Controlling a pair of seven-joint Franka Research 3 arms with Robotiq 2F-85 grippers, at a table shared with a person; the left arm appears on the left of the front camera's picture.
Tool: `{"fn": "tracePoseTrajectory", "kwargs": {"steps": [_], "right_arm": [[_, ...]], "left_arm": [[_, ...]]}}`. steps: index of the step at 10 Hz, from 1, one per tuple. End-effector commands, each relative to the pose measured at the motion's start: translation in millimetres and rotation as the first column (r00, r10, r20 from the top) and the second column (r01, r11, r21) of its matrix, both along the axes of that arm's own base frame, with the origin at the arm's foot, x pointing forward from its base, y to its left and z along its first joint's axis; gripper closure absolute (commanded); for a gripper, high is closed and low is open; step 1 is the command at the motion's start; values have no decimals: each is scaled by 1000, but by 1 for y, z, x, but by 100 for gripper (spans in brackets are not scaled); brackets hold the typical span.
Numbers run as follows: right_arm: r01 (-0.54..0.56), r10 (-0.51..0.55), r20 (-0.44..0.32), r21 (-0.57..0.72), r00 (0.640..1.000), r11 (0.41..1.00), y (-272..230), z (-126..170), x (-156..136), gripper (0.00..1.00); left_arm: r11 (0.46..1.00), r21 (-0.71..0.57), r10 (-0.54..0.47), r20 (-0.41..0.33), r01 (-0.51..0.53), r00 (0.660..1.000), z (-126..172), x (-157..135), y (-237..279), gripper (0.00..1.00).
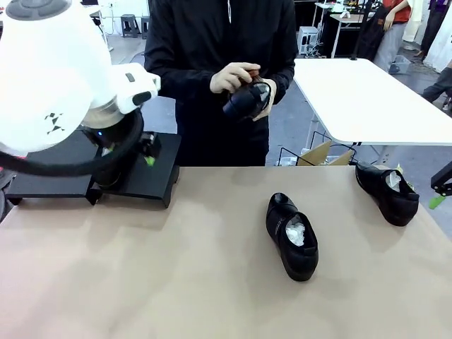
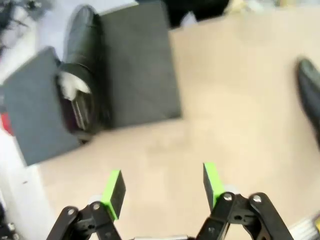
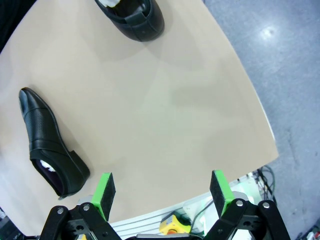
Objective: Organize the shoes by placing them on the stand.
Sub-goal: Pick up one Shoe and place it in the middle of the table.
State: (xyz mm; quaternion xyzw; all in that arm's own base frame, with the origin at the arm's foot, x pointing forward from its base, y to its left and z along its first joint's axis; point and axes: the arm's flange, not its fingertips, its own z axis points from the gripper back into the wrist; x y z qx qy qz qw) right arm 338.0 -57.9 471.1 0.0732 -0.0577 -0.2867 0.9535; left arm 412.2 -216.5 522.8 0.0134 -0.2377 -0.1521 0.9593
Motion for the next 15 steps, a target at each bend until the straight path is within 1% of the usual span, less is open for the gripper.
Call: {"fn": "tracePoseTrajectory", "kwargs": {"steps": [1, 2, 3, 4, 5, 6, 7, 8, 9, 10, 11, 12, 13, 15], "right_arm": [[-11, 11, 5, -2, 1000, 1000, -1, 0, 0, 0], [-11, 11, 5, -2, 1000, 1000, -1, 0, 0, 0], [-11, 11, 5, -2, 1000, 1000, -1, 0, 0, 0], [-11, 11, 5, -2, 1000, 1000, -1, 0, 0, 0], [-11, 11, 5, -2, 1000, 1000, -1, 0, 0, 0], [0, 0, 0, 0, 1000, 1000, 0, 0, 0, 0], [-78, 76, -29, -64, 997, 995, 10, -12, 10, 0], [-149, 143, -70, -94, 987, 984, 21, -23, 21, 0], [-197, 187, -78, -155, 979, 968, 32, -33, 37, 0], [-249, 241, -64, -178, 968, 952, 36, -34, 58, 0], [-235, 229, -51, -209, 972, 949, 34, -31, 86, 0], [-209, 206, -35, -180, 978, 961, 26, -23, 114, 0], [-220, 210, -75, -160, 975, 962, 46, -39, 51, 0], [-220, 210, -75, -160, 975, 962, 46, -39, 51, 0]], "left_arm": [[999, -52, -7, -178, -2, 984, -3, -15, 21, 19], [998, -52, 18, -234, -31, 972, -12, -25, 24, 19], [998, -52, 21, -274, -36, 962, -22, -29, 29, 19], [998, -60, -3, -319, -17, 948, -35, -28, 32, 19], [998, -52, 6, -243, -20, 970, -22, -27, 9, 19], [998, -52, 6, -243, -20, 970, -22, -27, 9, 19], [998, -52, 6, -243, -20, 970, -22, -27, 9, 19], [998, -52, 6, -243, -20, 970, -22, -27, 9, 19], [998, -52, 6, -243, -20, 970, -22, -27, 9, 19], [998, -52, 6, -243, -20, 970, -22, -27, 9, 19], [998, -52, 6, -243, -20, 970, -22, -27, 9, 19], [998, -52, 6, -243, -20, 970, -22, -27, 9, 19], [998, -52, 6, -243, -20, 970, -22, -27, 9, 19], [998, -52, 6, -243, -20, 970, -22, -27, 9, 19]]}}
